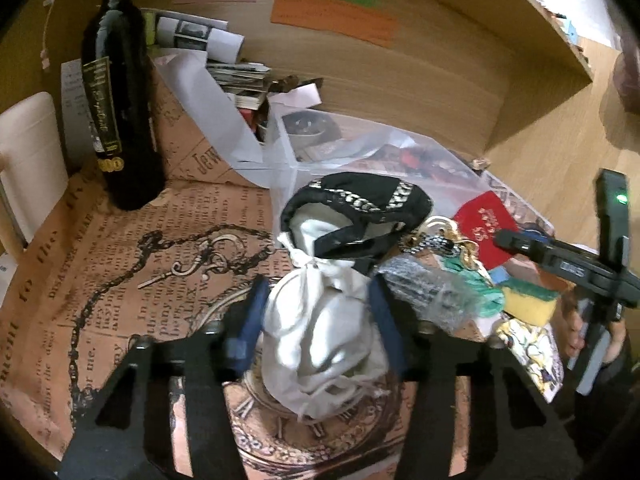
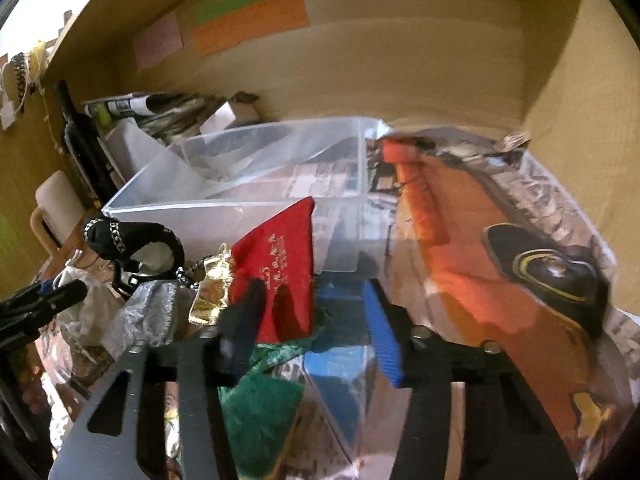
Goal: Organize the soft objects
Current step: 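Grasp the white cloth pouch with the left tool while the right tool grasps the red velvet pouch, then lift both pouches and carry them over the clear plastic box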
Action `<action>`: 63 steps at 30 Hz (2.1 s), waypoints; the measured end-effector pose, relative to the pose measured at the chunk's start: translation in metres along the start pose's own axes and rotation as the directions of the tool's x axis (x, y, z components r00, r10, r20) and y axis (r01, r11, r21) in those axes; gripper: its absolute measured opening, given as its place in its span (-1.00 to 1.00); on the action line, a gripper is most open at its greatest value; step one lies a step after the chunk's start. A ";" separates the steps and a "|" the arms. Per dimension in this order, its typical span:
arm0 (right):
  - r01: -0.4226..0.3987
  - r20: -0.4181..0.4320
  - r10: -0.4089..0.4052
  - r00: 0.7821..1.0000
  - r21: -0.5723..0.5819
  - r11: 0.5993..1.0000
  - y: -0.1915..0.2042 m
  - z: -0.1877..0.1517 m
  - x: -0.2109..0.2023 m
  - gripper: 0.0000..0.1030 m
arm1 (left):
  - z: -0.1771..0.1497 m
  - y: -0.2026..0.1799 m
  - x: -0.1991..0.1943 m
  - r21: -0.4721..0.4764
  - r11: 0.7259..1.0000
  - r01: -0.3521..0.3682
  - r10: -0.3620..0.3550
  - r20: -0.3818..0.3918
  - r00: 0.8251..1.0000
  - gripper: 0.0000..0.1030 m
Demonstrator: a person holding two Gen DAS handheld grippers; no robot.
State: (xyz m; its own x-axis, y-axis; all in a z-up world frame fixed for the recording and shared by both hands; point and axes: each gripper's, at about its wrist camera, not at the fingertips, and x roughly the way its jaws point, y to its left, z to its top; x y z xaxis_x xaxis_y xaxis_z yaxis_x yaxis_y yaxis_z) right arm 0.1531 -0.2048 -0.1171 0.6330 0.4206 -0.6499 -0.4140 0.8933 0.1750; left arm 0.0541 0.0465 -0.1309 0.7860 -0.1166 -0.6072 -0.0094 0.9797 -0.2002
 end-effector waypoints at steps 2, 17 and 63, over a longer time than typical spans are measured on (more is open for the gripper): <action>-0.017 -0.013 0.017 1.000 0.001 1.000 0.001 0.000 0.005 -0.47 | -0.001 -0.002 -0.002 0.009 1.000 0.002 -0.002 0.002 1.000 -0.23; -0.035 0.096 0.040 0.995 -0.051 0.998 0.017 0.011 -0.021 -0.88 | 0.008 0.002 -0.026 -0.009 1.000 -0.013 0.013 0.063 0.998 -0.73; -0.055 -0.181 0.015 0.983 -0.220 0.974 0.030 0.012 0.038 -0.83 | 0.085 -0.013 -0.026 0.081 0.993 -0.085 0.066 0.221 0.973 -0.73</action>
State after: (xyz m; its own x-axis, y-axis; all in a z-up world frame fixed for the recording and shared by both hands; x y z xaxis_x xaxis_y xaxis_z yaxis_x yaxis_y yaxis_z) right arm 0.1727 -0.1599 -0.1281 0.4981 0.3982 -0.7703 -0.5817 0.8122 0.0436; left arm 0.0865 0.0504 -0.0468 0.9006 -0.0132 -0.4345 -0.0262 0.9961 -0.0845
